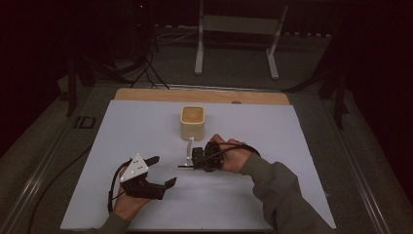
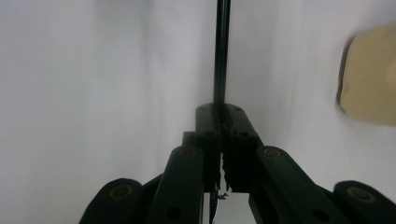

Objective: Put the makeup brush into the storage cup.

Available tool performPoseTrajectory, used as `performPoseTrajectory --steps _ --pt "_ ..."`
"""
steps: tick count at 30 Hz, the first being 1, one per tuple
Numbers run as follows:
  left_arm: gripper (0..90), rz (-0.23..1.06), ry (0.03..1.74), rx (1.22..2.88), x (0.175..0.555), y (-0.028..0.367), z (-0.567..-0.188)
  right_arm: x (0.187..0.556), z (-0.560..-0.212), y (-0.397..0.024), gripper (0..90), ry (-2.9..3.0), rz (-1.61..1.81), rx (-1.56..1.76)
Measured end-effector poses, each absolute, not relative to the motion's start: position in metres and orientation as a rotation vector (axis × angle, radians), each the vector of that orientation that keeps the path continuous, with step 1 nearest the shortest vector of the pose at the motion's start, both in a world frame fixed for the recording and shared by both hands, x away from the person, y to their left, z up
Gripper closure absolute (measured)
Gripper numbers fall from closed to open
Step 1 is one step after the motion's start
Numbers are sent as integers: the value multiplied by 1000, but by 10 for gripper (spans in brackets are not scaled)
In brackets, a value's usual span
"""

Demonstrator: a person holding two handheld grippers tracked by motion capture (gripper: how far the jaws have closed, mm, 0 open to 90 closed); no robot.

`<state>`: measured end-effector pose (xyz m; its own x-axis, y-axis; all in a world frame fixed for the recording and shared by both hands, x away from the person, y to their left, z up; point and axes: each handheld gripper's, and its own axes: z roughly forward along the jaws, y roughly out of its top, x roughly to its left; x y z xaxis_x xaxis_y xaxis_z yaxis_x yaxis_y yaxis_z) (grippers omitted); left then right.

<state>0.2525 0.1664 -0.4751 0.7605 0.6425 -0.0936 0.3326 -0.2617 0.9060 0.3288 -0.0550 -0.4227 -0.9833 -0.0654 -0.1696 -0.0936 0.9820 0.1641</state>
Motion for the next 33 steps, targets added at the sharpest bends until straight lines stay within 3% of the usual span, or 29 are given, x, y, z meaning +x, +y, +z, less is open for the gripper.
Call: performPoseTrajectory --steps 12,19,33 --pt "117 306 690 1903 256 146 -478 317 -416 -49 855 2929 306 -238" --pt "197 257 638 1937 257 131 -481 310 -413 -47 855 2924 312 -319" --pt "705 194 555 2051 257 115 -486 301 -419 -43 854 2932 246 -457"
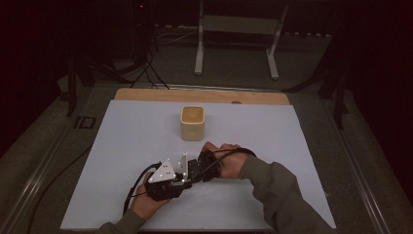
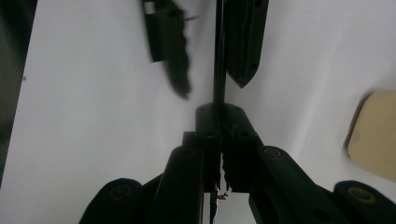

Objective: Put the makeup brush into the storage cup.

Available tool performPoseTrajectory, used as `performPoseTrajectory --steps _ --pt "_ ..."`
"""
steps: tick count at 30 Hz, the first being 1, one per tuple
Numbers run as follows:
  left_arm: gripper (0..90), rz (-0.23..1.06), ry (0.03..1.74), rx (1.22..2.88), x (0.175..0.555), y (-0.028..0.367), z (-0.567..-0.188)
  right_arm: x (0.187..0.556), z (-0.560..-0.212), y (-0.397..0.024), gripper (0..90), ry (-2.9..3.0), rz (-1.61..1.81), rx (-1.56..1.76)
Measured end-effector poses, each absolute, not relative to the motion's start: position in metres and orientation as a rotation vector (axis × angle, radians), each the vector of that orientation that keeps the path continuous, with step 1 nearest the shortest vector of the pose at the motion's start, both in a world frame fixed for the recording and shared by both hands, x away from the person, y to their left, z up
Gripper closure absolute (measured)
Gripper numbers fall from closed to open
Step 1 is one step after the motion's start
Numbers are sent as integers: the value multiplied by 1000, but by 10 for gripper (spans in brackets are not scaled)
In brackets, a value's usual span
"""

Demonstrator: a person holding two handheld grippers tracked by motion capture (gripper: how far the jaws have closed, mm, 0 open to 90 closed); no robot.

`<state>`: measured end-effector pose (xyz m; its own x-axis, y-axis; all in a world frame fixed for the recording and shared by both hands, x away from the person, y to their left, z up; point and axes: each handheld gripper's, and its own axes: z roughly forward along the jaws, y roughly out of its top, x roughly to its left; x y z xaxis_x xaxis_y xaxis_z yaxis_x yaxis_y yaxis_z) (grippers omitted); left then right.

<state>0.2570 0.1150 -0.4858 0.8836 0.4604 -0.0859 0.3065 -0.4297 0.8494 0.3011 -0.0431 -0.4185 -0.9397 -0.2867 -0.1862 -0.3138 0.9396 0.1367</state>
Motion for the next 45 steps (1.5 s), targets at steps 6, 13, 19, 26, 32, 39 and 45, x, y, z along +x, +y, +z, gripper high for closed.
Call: performPoseTrajectory --steps 6,13,19,26,32,39,45 --pt "859 180 533 2092 258 115 -485 299 -420 -42 827 2928 222 -481" --pt "862 202 547 2106 257 112 -485 304 -416 -43 277 2870 330 -328" --pt "861 234 584 2084 258 117 -483 311 -408 -49 138 2803 453 -148" --pt "861 260 597 2069 258 120 -481 315 -405 -59 120 2772 510 -68" --pt "861 279 615 2044 259 124 -479 316 -402 -71 120 2760 609 9" --pt "861 310 643 2007 259 131 -475 313 -401 -88 122 2737 735 127" --pt "862 326 670 1980 261 137 -472 307 -403 -97 122 2711 795 186"
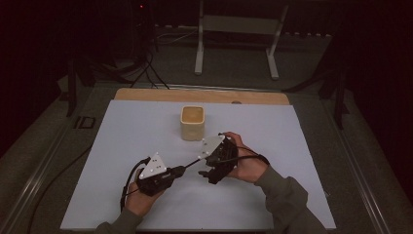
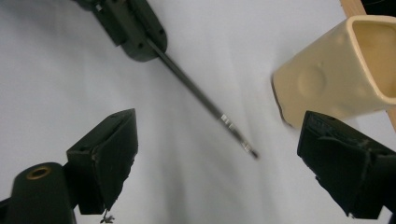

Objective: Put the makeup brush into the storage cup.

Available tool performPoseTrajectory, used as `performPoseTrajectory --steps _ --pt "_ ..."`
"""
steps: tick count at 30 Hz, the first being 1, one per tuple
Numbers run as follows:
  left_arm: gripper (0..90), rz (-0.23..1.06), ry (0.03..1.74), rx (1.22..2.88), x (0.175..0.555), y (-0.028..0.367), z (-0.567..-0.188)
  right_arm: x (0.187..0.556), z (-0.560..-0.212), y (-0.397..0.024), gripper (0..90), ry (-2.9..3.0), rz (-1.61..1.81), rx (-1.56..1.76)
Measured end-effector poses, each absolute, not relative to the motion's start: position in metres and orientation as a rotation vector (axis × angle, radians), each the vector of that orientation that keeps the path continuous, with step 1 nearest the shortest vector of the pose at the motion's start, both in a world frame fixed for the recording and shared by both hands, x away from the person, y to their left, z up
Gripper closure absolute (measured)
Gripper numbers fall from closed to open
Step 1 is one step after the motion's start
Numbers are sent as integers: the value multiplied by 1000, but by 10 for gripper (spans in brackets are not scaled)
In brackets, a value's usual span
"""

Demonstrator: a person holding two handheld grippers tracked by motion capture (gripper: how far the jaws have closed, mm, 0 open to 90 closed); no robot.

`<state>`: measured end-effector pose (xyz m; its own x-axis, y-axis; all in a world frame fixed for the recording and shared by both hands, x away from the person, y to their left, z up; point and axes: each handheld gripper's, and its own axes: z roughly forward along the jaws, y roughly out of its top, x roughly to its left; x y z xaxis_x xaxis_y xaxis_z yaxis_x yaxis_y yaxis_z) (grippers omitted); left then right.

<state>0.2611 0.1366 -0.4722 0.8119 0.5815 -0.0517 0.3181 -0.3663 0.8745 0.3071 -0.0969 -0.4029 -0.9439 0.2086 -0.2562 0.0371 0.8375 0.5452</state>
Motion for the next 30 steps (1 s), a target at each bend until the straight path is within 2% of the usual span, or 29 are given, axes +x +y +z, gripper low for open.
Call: performPoseTrajectory --steps 12,30 --pt "862 352 707 1942 262 142 -469 293 -413 -111 134 2711 890 241" --pt "862 328 676 1864 258 143 -461 305 -433 -132 144 2725 1167 456"
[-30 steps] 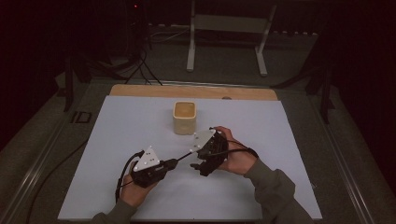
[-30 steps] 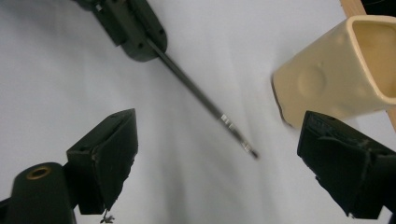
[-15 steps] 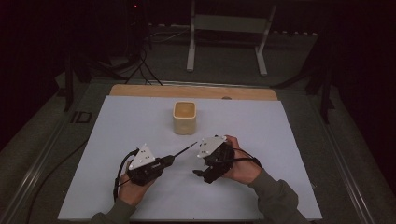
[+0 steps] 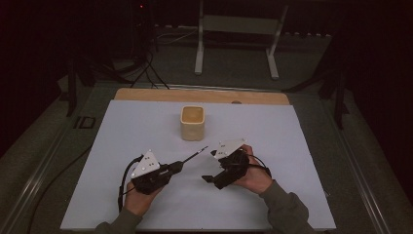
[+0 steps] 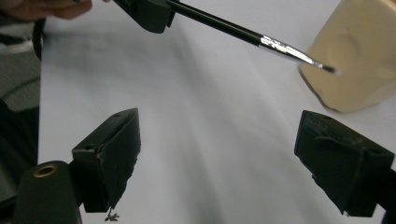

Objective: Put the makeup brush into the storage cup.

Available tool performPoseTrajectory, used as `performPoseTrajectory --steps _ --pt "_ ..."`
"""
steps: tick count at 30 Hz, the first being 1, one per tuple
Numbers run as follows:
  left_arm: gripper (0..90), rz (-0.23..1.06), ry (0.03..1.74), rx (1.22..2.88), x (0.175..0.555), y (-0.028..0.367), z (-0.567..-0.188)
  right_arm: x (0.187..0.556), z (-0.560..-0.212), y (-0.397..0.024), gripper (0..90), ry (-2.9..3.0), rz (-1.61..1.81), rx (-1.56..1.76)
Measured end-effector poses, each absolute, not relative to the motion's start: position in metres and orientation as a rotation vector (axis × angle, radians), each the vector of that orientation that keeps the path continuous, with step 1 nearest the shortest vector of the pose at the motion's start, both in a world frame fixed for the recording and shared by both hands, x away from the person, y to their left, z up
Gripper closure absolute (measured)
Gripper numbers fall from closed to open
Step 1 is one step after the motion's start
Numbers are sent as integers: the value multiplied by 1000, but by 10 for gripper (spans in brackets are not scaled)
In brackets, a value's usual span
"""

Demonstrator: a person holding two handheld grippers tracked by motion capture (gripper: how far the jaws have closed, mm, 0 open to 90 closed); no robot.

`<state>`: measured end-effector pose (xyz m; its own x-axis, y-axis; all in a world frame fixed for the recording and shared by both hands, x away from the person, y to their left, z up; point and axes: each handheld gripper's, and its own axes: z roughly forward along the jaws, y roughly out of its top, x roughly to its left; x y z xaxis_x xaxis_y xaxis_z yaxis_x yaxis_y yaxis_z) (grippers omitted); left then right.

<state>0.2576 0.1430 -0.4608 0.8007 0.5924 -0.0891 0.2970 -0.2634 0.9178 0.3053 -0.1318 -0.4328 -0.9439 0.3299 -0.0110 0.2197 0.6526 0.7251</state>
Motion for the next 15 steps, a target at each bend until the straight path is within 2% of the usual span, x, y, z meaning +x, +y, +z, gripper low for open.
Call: performPoseTrajectory --steps 8,15 --pt "861 304 637 1832 255 144 -458 312 -438 -138 162 2723 1296 557" --pt "861 295 595 1812 252 143 -456 317 -435 -145 246 2720 1461 595"
